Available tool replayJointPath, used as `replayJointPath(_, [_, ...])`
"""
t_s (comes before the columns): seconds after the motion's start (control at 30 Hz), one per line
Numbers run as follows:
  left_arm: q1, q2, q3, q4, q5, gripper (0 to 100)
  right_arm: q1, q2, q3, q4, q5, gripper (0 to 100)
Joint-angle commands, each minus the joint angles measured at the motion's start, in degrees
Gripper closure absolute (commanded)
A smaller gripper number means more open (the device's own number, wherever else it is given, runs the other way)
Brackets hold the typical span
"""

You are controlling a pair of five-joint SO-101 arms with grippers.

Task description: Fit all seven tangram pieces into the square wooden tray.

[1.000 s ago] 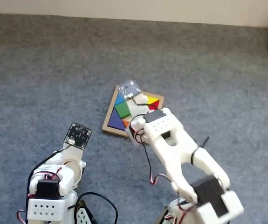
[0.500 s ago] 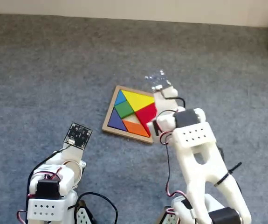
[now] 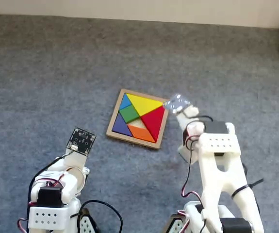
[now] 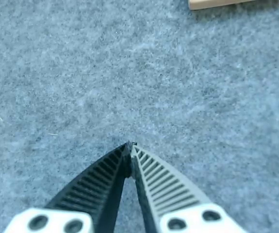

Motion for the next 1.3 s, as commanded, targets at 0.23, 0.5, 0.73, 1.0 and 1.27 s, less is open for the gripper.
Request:
replayJointPath(0.23, [-0.5,-2.9,1.1,0.3,-0.6,99,3.3,-2.2,7.0,-11.6,6.3,73.5])
replayJointPath(0.5, [-0.5,-2.9,1.1,0.3,-0.6,99,3.7,0.1,6.8,-11.6,6.9,73.5])
replayJointPath(0.73, [-0.5,-2.9,1.1,0.3,-0.6,99,5.0,15.1,-1.4,-11.2,7.0,73.5])
replayJointPath(1.0, [-0.5,-2.9,1.1,0.3,-0.6,99,7.4,26.2,-8.1,-11.0,7.1,73.5])
replayJointPath(1.27, [-0.5,-2.9,1.1,0.3,-0.6,99,7.5,29.2,-9.7,-10.4,7.1,85.8])
